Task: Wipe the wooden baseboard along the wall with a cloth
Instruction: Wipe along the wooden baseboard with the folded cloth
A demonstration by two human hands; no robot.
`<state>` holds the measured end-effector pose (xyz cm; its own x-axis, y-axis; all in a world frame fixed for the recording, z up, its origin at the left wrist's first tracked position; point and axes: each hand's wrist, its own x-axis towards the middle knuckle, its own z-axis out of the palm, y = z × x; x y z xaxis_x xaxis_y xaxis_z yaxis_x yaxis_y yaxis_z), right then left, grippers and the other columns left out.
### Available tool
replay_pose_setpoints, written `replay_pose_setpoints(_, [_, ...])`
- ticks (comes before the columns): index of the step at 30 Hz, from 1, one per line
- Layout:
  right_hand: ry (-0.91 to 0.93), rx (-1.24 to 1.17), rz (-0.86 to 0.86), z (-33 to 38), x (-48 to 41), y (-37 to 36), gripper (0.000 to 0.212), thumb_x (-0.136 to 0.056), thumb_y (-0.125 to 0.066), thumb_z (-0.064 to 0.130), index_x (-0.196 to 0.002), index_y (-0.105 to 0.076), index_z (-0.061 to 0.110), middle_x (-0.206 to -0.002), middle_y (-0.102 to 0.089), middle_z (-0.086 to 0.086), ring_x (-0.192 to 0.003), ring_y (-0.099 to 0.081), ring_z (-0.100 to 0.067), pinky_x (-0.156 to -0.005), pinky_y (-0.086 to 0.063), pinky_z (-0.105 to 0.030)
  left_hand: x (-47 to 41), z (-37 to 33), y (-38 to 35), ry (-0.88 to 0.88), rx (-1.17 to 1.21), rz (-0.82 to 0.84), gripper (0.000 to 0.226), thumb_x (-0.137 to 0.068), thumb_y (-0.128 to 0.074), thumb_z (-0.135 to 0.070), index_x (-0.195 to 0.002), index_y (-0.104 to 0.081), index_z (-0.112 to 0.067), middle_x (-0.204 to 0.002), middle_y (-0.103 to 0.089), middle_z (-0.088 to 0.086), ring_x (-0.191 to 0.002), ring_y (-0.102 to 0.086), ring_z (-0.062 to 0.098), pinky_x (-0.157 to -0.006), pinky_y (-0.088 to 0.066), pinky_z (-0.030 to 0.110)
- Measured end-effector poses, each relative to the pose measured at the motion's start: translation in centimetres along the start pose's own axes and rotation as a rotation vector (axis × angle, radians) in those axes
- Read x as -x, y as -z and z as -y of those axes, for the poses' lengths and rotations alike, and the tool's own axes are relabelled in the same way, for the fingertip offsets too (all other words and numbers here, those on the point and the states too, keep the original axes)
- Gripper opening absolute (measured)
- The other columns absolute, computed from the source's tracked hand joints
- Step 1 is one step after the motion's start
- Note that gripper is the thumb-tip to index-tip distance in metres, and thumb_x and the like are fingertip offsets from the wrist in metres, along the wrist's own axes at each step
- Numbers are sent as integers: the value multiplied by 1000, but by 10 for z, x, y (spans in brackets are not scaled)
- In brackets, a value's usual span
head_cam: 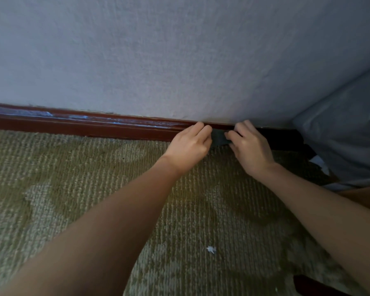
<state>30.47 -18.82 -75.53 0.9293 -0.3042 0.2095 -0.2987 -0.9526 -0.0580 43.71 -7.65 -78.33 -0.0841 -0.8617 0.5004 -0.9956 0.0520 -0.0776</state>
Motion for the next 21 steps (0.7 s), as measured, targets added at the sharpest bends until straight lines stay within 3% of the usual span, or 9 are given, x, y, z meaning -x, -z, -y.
replay_pose_setpoints(5, [1,21,-26,-13,7,-3,13,-65,-69,-17,-73,-64,-8,-70,-56,-21,-68,-57,-35,-44,-48,-38,-6,-9,-8,-18,23,60,4,-67,-72,0,-67,-69,-3,-71,-62,8,-63,-59,22,-54,-47,27])
replay_pose_setpoints(12, [59,58,-37,-25,11,-2,17,-62,-68,-21,-72,-63,-8,-69,-56,-20,-65,-57,-33,-45,-45,-34,-14,-17,-9,13,58,96,15,-56,-81,-1,-61,-67,-4,-67,-61,7,-61,-59,21,-51,-45,26])
replay_pose_setpoints(17, [-81,16,-71,-15,14,-3,18,-61,-69,-21,-74,-64,-8,-71,-56,-20,-69,-57,-35,-48,-48,-36,-12,-9,1,-42,36,101,4,-68,-67,1,-69,-70,-2,-71,-62,8,-65,-59,22,-56,-47,28])
replay_pose_setpoints(21, [-164,-1,-47,-3,13,-3,21,-61,-68,-22,-75,-65,-7,-75,-58,-20,-76,-58,-37,-52,-51,-40,-12,-5,6,-51,26,93,23,-76,-49,-1,-67,-70,-2,-69,-62,8,-63,-60,23,-57,-49,28])
